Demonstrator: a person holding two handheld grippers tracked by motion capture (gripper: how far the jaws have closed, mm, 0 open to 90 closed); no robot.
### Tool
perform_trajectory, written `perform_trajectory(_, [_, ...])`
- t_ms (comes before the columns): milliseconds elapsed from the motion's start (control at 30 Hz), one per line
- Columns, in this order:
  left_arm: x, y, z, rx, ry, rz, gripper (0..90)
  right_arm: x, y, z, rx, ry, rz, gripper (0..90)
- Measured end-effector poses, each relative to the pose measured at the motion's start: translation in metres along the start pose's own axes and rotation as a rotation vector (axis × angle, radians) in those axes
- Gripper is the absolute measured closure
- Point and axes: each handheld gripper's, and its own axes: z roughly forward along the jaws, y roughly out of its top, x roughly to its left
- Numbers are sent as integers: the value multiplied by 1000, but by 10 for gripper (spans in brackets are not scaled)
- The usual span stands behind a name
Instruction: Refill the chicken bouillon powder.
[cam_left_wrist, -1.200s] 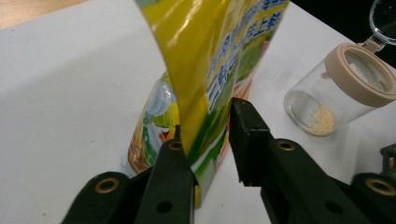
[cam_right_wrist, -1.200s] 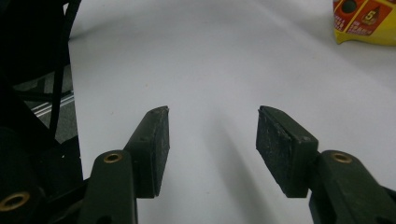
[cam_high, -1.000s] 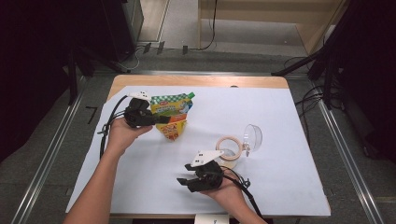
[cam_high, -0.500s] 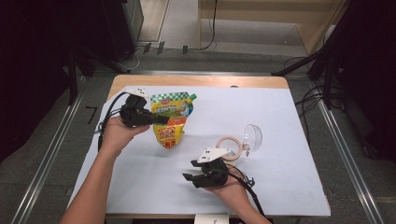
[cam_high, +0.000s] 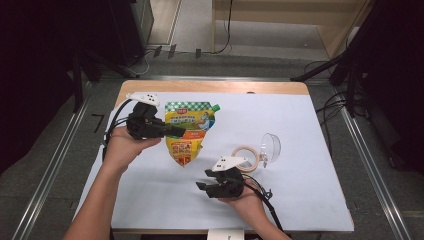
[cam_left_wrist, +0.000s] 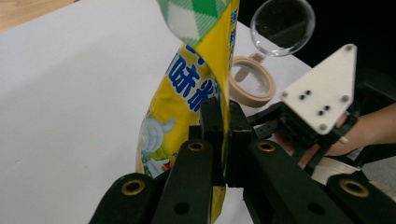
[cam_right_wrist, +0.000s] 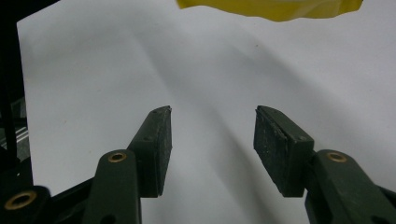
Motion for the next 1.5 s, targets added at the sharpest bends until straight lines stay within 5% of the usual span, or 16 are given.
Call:
perform_trajectory(367, [-24, 3, -1, 24, -81, 9, 900, -6, 2, 5, -10, 6, 26, 515])
perform_trajectory(867, [-54, 4, 1, 59, -143, 33, 900, -9, 6, 5, -75, -49, 63, 768])
perform_trajectory(1233, [-57, 5, -4, 46, -135, -1, 900, 2, 9, 3, -144, -55, -26, 759])
perform_trajectory(1333, [-55, 5, -5, 41, -80, -19, 900, 6, 10, 3, -120, -50, -55, 758])
perform_trajectory(1500, [-55, 6, 0, 35, -88, -32, 900, 15, 10, 4, -96, -60, -102, 757])
